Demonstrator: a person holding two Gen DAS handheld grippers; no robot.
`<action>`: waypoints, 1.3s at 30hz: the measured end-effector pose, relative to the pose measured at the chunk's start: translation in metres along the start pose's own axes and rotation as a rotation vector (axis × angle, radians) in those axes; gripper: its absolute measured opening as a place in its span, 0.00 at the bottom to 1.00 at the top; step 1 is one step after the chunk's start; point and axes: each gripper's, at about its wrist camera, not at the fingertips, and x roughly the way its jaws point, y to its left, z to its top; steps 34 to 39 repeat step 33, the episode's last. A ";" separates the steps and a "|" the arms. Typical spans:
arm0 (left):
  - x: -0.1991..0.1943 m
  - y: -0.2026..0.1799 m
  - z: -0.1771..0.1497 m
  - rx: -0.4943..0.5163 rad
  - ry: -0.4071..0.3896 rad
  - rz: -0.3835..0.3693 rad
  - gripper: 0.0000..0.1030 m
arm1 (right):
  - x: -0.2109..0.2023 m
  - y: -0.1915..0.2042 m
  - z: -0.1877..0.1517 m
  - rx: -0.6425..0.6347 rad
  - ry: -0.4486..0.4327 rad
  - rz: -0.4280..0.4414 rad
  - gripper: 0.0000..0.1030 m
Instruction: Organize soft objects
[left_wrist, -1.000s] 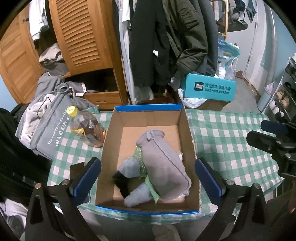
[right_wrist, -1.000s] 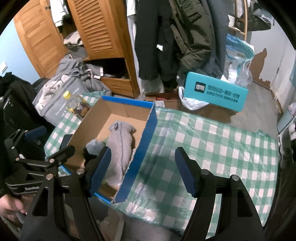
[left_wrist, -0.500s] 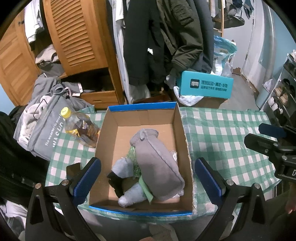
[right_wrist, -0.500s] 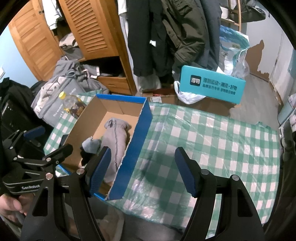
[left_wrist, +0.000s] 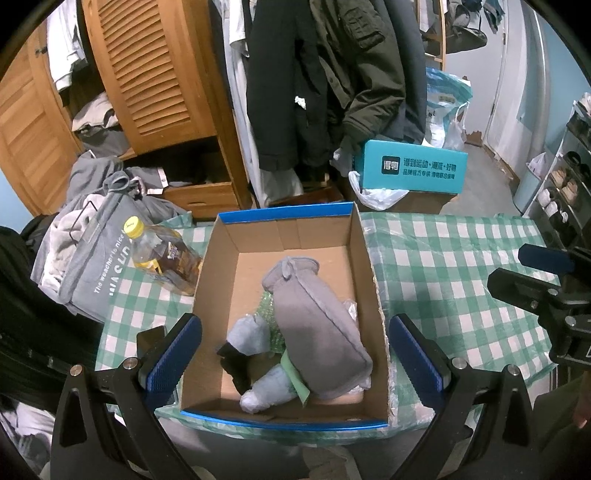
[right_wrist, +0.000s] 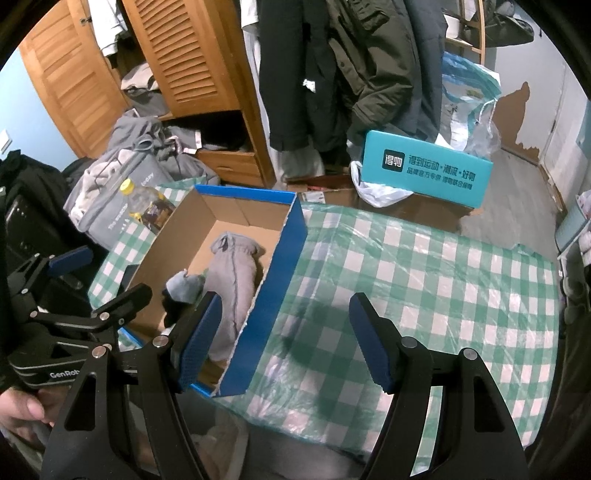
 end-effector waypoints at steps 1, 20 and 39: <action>0.000 0.000 0.000 0.001 0.001 0.001 0.99 | 0.000 0.001 -0.001 -0.001 0.001 0.000 0.69; 0.000 0.003 -0.001 -0.001 0.002 0.002 0.99 | 0.001 0.006 -0.002 -0.003 0.007 -0.003 0.69; 0.000 0.003 -0.004 0.008 0.000 0.003 0.99 | 0.001 0.005 -0.001 -0.003 0.009 -0.003 0.69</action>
